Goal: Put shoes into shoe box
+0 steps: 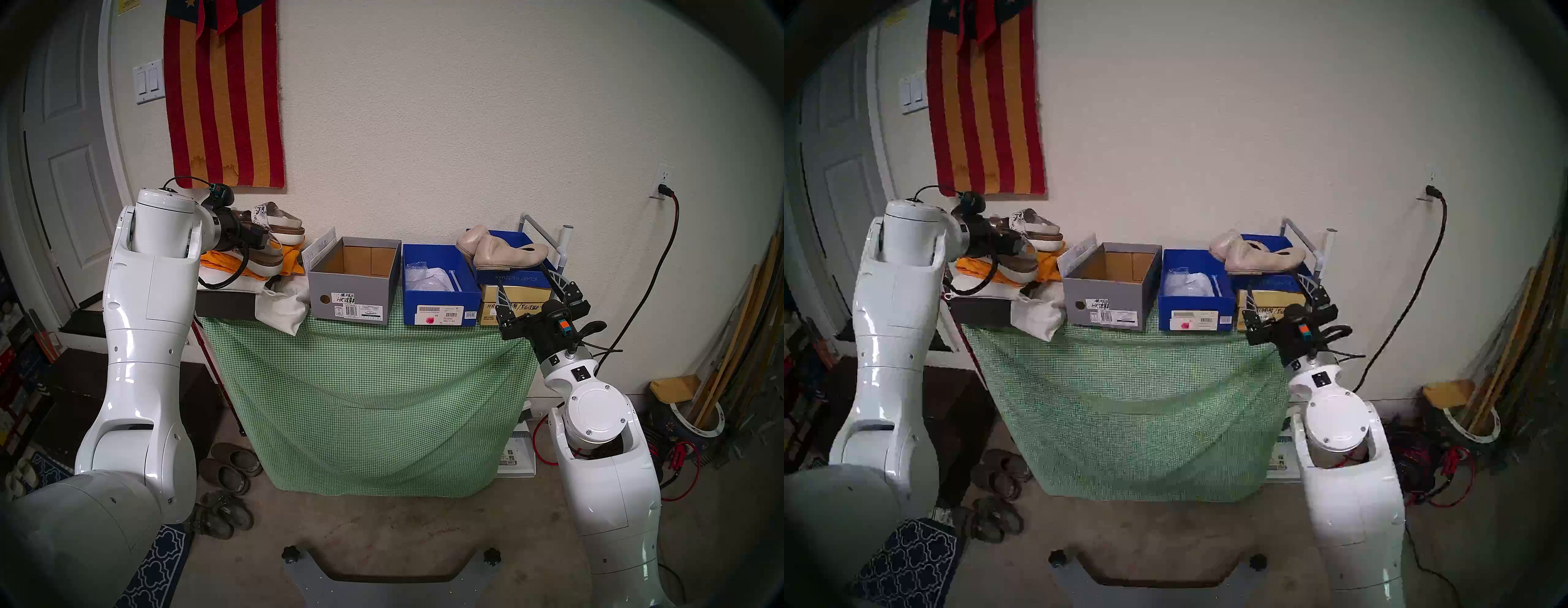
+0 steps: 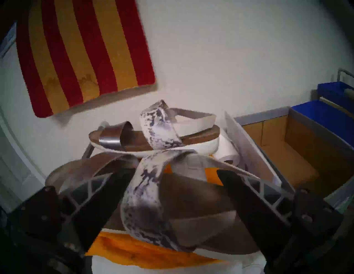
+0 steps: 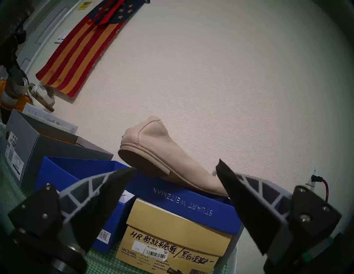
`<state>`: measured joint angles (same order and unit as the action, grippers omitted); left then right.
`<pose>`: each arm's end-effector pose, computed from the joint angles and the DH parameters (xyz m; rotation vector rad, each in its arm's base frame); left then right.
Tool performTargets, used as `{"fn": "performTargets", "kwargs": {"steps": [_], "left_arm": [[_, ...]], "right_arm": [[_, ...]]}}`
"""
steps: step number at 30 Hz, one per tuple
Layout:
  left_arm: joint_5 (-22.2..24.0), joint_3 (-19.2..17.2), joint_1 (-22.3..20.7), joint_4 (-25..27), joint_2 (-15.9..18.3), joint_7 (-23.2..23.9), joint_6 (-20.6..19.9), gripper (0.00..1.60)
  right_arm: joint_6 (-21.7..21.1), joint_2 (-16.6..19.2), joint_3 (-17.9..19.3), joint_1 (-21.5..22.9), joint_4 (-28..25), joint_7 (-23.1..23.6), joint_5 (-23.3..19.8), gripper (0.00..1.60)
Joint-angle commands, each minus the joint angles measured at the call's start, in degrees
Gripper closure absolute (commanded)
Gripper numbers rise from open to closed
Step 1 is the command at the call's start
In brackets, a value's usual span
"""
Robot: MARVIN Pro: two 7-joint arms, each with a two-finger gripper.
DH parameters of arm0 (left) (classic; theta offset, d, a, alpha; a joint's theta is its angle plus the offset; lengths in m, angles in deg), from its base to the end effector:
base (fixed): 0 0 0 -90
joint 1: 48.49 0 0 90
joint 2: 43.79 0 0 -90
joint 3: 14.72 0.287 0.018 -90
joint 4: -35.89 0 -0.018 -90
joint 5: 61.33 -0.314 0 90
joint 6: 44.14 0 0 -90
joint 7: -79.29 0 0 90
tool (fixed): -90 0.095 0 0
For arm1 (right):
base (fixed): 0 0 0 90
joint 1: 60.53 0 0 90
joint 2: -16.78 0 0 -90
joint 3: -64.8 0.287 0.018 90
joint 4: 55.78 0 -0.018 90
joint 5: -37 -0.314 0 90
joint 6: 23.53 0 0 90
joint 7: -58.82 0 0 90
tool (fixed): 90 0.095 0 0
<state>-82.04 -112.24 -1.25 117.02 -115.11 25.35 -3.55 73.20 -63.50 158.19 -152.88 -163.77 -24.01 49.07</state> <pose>0.5434 0.1544 -0.0509 -2.4463 0.3237 -1.6732 0.4016 -0.0389 -0.1828 1.6190 0.5136 2.3657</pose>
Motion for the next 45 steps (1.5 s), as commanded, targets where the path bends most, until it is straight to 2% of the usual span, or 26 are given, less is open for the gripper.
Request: {"fn": "performTargets", "kwargs": {"steps": [1,8,9,10,16,23,32,35,42,45], "left_arm": [[-1.5,-1.4,-1.9,-2.7,-0.8,-5.0,2.7,0.0],[-1.7,-0.8,-3.0,-4.9,-0.8,-5.5,3.8,0.0],[-1.6,-0.7,-2.9,-4.8,-0.8,-5.2,3.9,1.02],[-1.7,-0.6,-2.8,-4.6,-0.8,-5.1,4.0,1.59],[-1.4,-0.3,-2.6,-3.3,-0.1,-2.9,3.1,1.6],[-1.1,-0.2,0.9,3.7,-0.4,-1.1,3.2,1.6],[-1.2,-1.0,3.5,10.8,-0.9,-1.5,3.1,1.6],[-1.5,-1.0,3.7,11.5,-1.0,-2.1,3.7,1.6],[0.7,-1.8,3.2,11.6,-1.3,-0.3,5.2,1.6],[0.5,-2.5,3.0,12.6,-2.1,-2.1,6.2,1.6]], "right_arm": [[-0.1,0.1,-0.1,0.0,0.0,0.1,0.1,0.0],[-0.1,0.1,-0.1,0.0,0.0,0.1,0.1,0.0],[-0.1,0.1,-0.1,0.0,0.0,0.1,0.1,0.0],[-0.1,0.1,-0.1,0.0,0.0,0.1,0.1,0.0],[-0.1,0.1,-0.1,0.0,0.0,0.1,0.1,0.0],[-0.1,0.1,-0.1,0.0,0.0,0.1,0.1,0.0],[-0.1,0.1,-0.1,0.0,0.0,0.1,0.1,0.0],[-0.1,0.1,-0.1,0.0,0.0,0.1,0.1,0.0],[-0.1,0.1,-0.1,0.0,0.0,0.1,0.1,0.0],[-0.1,0.1,-0.1,0.0,0.0,0.1,0.1,0.0]]}}
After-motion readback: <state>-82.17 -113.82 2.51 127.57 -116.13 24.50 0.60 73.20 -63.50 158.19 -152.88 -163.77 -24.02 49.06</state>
